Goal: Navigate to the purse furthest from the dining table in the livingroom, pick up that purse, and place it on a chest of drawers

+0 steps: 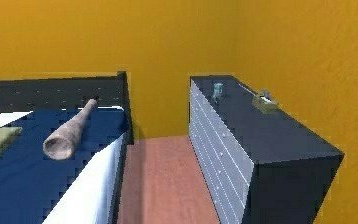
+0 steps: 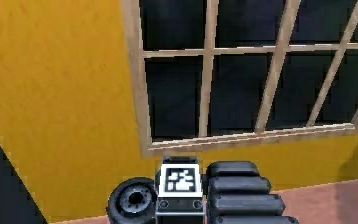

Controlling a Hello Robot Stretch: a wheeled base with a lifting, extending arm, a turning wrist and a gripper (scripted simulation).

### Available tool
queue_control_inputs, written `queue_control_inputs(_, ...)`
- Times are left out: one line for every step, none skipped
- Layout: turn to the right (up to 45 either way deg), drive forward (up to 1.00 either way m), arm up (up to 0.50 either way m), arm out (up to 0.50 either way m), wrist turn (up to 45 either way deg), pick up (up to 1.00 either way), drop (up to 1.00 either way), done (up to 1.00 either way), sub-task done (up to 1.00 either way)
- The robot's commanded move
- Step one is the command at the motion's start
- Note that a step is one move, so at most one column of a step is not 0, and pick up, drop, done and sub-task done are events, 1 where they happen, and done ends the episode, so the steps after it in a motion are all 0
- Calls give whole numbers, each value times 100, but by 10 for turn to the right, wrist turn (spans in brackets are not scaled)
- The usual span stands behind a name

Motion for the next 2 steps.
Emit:
queue_control_inputs(0, 100, 0, 0, 0, 0, 0, 0, 0)
queue_control_inputs(0, 50, 0, 0, 0, 0, 0, 0, 0)
